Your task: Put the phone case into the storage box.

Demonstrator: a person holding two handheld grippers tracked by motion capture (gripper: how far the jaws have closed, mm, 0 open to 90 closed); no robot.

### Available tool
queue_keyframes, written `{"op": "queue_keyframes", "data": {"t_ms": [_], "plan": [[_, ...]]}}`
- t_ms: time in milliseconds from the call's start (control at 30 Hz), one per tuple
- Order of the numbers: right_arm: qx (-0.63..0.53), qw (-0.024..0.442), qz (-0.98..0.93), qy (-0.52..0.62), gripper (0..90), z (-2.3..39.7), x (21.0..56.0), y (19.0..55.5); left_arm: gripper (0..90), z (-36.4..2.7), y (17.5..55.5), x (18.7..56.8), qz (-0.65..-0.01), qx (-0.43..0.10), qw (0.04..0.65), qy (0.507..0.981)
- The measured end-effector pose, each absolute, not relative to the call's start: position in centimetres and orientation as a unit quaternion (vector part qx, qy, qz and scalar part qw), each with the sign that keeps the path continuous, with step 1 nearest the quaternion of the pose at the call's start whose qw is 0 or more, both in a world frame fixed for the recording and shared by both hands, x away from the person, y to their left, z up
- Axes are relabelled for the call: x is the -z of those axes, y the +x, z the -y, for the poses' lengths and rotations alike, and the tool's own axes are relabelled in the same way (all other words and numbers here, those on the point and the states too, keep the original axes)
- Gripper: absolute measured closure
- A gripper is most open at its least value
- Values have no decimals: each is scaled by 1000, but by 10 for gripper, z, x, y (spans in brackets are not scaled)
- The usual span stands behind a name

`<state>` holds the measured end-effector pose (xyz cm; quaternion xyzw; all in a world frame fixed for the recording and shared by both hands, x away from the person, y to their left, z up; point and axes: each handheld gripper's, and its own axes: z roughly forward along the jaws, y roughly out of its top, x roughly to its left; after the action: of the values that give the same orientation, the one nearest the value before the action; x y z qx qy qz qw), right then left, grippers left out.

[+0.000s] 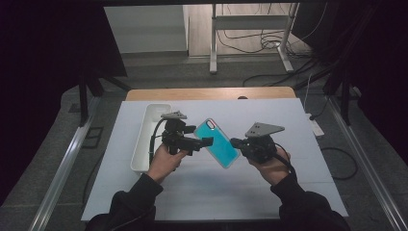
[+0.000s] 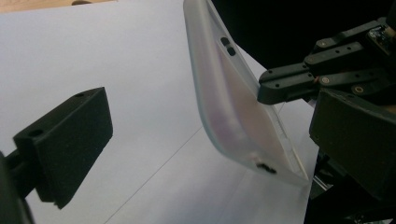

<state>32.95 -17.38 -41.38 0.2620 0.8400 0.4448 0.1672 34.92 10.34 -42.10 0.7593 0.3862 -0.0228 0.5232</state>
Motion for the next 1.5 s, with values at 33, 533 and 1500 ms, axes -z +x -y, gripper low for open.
{"op": "queue_keyframes", "data": {"t_ms": [33,533,1500], "plan": [[-445,167,-841,260,882,173,414,329,1,-104,349,421,-386,25,524,759],[-444,168,-844,252,882,168,415,326,403,-103,351,425,-380,89,511,766],[-449,161,-844,247,765,167,415,325,856,-112,355,430,-399,162,535,727]]}}
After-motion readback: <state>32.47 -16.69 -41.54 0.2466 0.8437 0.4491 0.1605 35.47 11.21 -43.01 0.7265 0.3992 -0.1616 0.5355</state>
